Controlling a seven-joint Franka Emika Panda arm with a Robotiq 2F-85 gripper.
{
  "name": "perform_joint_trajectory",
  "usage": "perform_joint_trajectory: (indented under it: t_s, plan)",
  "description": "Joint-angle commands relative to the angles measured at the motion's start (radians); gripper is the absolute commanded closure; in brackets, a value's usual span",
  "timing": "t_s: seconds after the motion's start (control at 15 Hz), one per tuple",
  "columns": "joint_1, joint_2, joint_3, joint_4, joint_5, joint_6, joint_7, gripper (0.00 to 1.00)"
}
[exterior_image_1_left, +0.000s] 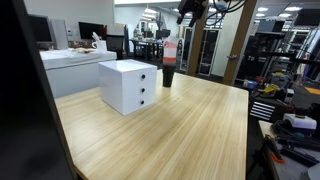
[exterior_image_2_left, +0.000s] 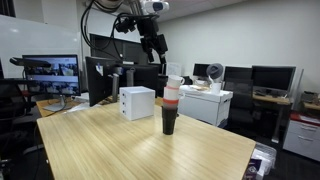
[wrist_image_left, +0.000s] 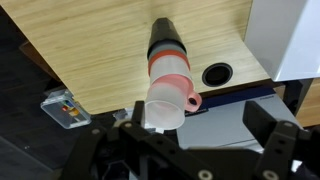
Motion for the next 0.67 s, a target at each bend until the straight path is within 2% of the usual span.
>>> perform_joint_trajectory:
  t_s: [0.0,0.6]
  plan:
    - [-0.039,0.089,0.018,0.073,-0.005,0.02,0.034,0.0]
    - [-0.07,0.252,0.025,0.188,-0.023,0.025,0.037,0.0]
